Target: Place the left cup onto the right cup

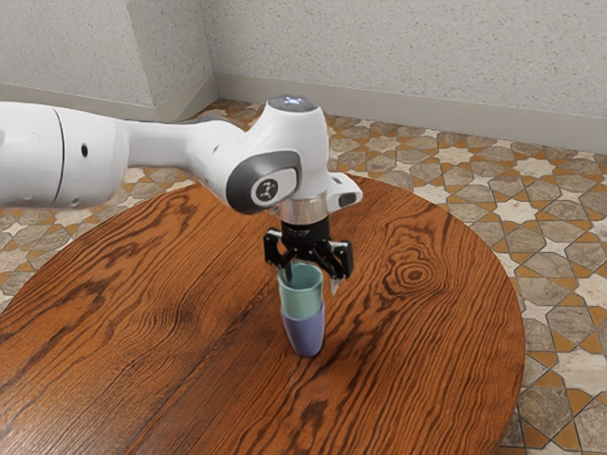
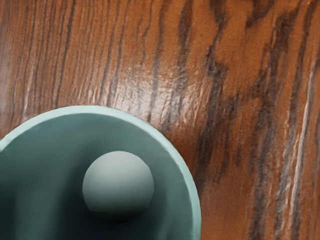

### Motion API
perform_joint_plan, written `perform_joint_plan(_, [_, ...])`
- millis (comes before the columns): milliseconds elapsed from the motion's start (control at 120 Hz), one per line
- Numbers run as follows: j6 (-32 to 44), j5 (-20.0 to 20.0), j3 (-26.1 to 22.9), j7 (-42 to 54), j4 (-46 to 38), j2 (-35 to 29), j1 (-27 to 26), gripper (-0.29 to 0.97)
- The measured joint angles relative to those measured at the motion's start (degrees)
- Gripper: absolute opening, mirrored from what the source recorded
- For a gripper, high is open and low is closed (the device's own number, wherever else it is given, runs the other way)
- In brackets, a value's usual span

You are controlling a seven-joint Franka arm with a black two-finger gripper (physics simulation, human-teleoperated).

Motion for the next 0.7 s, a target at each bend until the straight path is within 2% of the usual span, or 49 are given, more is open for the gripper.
perform_joint_plan(250, [-10.23,0.8,1.64,0.52,12.4,-3.15,2.17,0.66])
perform_joint_plan(575, [-21.76,0.37,7.43,8.89,17.48,-6.95,4.95,0.67])
perform_joint_plan(700, [-24.75,-0.42,8.02,13.92,18.83,-7.44,6.58,0.68])
